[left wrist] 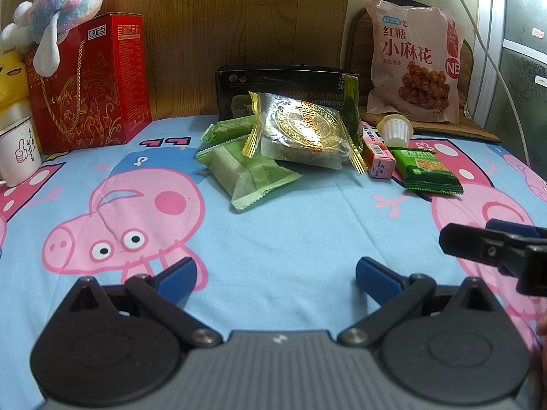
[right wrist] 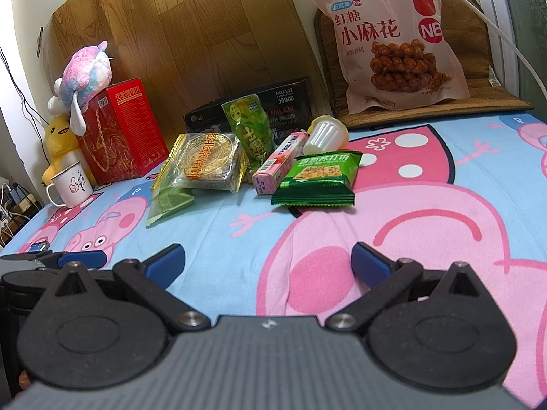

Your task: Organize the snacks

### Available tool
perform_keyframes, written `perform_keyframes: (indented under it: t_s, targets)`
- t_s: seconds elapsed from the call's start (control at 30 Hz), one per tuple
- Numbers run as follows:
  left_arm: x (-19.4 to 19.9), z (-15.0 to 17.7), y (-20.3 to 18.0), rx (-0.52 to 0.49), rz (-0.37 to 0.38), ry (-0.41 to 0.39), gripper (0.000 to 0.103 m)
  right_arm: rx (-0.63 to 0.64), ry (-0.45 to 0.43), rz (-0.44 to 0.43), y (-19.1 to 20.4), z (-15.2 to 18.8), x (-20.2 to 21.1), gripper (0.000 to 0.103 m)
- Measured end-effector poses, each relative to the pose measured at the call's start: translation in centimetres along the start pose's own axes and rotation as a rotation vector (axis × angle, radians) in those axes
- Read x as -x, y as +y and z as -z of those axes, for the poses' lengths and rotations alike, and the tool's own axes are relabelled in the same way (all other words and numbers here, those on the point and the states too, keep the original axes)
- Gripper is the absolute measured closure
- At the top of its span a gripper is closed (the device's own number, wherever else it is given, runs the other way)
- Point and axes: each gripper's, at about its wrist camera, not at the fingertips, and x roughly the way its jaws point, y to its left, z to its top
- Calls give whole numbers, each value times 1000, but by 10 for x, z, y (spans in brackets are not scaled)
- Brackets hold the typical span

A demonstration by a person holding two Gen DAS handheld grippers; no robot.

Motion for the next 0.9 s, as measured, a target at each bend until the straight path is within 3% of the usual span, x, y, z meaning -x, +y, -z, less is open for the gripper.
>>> perform_keyframes:
  t_s: [0.73,0.8,0.87,0.9]
  targets:
    - [0,-1,1,3,13,1,0,8,12,9,1,-1,-1,0]
    - [1,-3,3,8,33,3,0,13,1,-5,-2,-4,-2,7]
    - [2,-8,7,16,58,0,0,45,3,-33,-1,-7,-2,35]
    - [3,-12,9,16,64,-6,1,65,11,-42,-1,-9,-4,38]
